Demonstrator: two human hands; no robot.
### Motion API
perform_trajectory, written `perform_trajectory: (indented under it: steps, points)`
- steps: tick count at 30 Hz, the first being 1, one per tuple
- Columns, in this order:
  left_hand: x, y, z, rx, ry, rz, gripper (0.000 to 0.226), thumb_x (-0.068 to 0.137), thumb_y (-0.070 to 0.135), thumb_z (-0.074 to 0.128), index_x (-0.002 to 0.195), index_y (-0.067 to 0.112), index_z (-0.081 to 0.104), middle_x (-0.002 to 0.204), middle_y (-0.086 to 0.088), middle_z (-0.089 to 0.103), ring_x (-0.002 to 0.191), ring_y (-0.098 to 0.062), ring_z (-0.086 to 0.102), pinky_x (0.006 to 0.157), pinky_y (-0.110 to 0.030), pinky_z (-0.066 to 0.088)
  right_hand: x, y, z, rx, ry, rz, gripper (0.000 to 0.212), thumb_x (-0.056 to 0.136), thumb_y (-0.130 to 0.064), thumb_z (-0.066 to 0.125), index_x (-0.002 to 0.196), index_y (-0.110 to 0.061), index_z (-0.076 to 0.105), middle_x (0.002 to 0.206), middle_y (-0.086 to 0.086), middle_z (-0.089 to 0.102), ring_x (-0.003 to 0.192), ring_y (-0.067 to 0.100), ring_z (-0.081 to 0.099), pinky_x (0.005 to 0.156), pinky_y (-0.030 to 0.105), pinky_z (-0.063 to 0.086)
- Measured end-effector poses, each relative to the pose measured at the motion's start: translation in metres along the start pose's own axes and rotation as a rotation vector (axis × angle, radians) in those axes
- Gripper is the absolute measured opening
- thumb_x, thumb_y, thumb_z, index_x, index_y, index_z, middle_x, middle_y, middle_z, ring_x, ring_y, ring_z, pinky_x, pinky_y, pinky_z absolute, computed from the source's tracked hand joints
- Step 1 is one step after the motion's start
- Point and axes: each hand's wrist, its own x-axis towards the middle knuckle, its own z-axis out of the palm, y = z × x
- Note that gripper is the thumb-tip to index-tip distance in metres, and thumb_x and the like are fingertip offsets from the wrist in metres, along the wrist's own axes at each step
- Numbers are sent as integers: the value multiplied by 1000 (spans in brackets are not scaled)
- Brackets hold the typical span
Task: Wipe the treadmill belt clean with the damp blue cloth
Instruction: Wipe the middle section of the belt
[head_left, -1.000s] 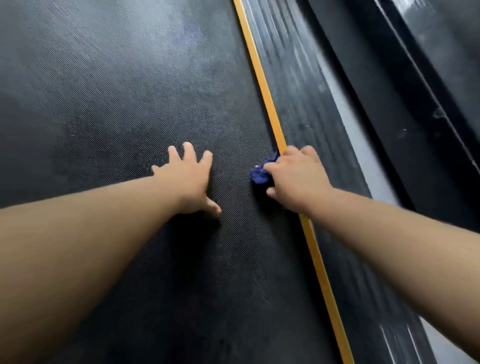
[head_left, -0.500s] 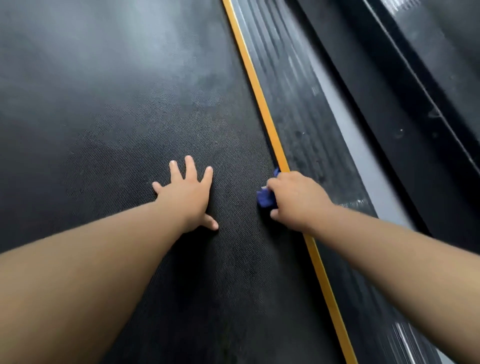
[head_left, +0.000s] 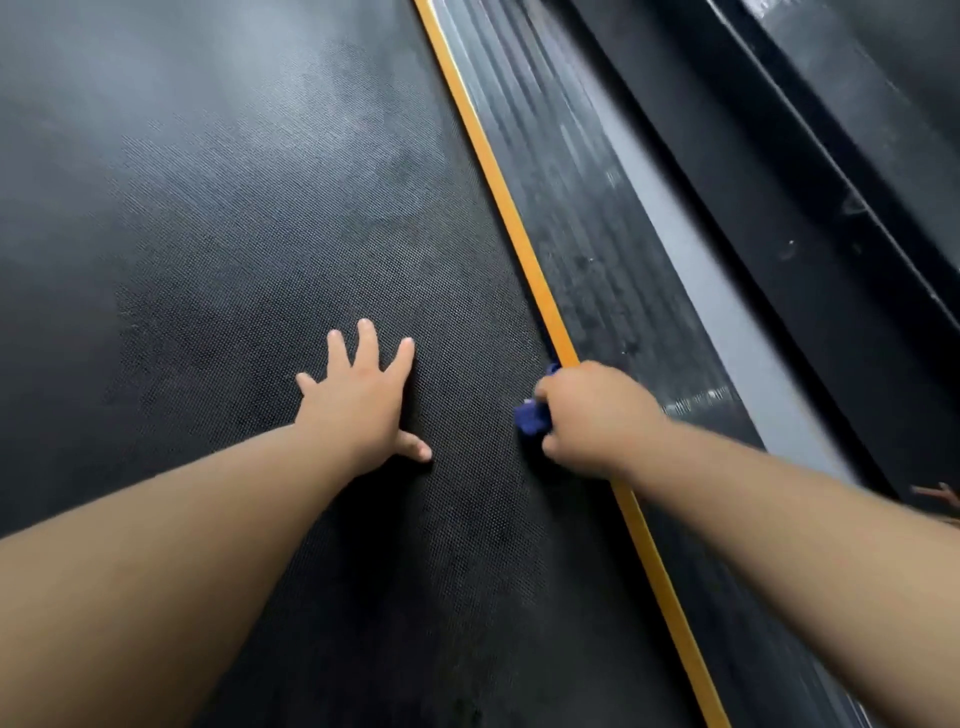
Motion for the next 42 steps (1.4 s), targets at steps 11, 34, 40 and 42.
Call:
perform_trajectory:
  steps: [11,34,40,42]
  points:
    - [-24,-10,6,98,-26,48,121,59,78,63,149,37,-6,157,-1,-18,144,-33,-10,111,-60,18,-12,4,37,-46,214,-75,30,84,-23,52,113,-17,54,115,3,53,105,26,46,85,36,47]
    - [-33,-9,8,64,-121,46,130,54,59,81,146,45,-11,155,12,-23,144,-29,-15,108,-64,19,26,-15,19,224,451,-145,25,74,-11,54,98,-11,60,109,13,56,97,37,50,80,40,42]
    - [-31,-11,10,57,-110,39,133,51,58,83,146,45,-8,156,13,-20,145,-29,-13,106,-65,21,29,-21,24,82,255,-90,30,81,-21,53,109,-12,59,114,12,53,107,32,47,88,35,40]
    - [-31,-12,12,54,-97,47,133,50,59,83,146,45,-8,156,13,-19,145,-29,-13,106,-65,21,-17,-18,41,138,216,-129,32,80,-24,55,109,-13,60,114,9,53,108,29,48,86,34,42]
